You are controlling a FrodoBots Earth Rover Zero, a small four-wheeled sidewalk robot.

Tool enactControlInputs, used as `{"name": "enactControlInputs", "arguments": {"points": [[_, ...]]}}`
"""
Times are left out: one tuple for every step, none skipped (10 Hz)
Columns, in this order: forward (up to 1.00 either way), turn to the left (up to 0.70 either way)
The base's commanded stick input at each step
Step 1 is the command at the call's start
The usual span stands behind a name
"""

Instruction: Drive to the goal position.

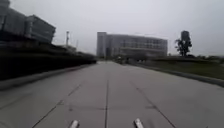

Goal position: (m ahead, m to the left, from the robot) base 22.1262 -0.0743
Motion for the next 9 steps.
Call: {"name": "enactControlInputs", "arguments": {"points": [[1.00,0.00],[1.00,0.00],[1.00,0.01],[1.00,0.01],[1.00,0.01],[1.00,0.01],[1.00,0.01],[1.00,0.01],[1.00,0.01]]}}
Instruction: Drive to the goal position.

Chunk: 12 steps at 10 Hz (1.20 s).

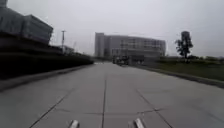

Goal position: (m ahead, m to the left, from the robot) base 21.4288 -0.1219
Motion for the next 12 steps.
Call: {"name": "enactControlInputs", "arguments": {"points": [[1.00,0.01],[1.00,0.01],[1.00,0.01],[1.00,0.01],[1.00,0.01],[1.00,0.01],[1.00,0.01],[0.67,0.01],[0.01,0.00],[0.00,0.00],[0.00,0.00],[0.00,0.00]]}}
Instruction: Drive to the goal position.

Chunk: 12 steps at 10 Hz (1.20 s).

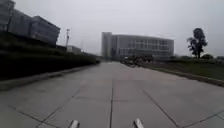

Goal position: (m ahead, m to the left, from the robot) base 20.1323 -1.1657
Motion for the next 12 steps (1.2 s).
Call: {"name": "enactControlInputs", "arguments": {"points": [[0.00,0.00],[0.00,0.00],[0.00,0.00],[0.00,0.00],[0.00,0.00],[0.21,0.00],[0.45,0.00],[0.69,0.01],[0.93,0.01],[1.00,0.01],[1.00,0.01],[1.00,0.01]]}}
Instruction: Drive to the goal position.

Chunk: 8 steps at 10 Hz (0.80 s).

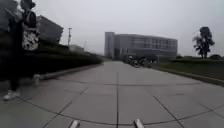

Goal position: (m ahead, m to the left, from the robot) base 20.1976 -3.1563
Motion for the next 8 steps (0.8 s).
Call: {"name": "enactControlInputs", "arguments": {"points": [[1.00,0.01],[1.00,0.01],[1.00,0.01],[1.00,0.01],[1.00,0.01],[1.00,0.01],[1.00,0.01],[1.00,0.01]]}}
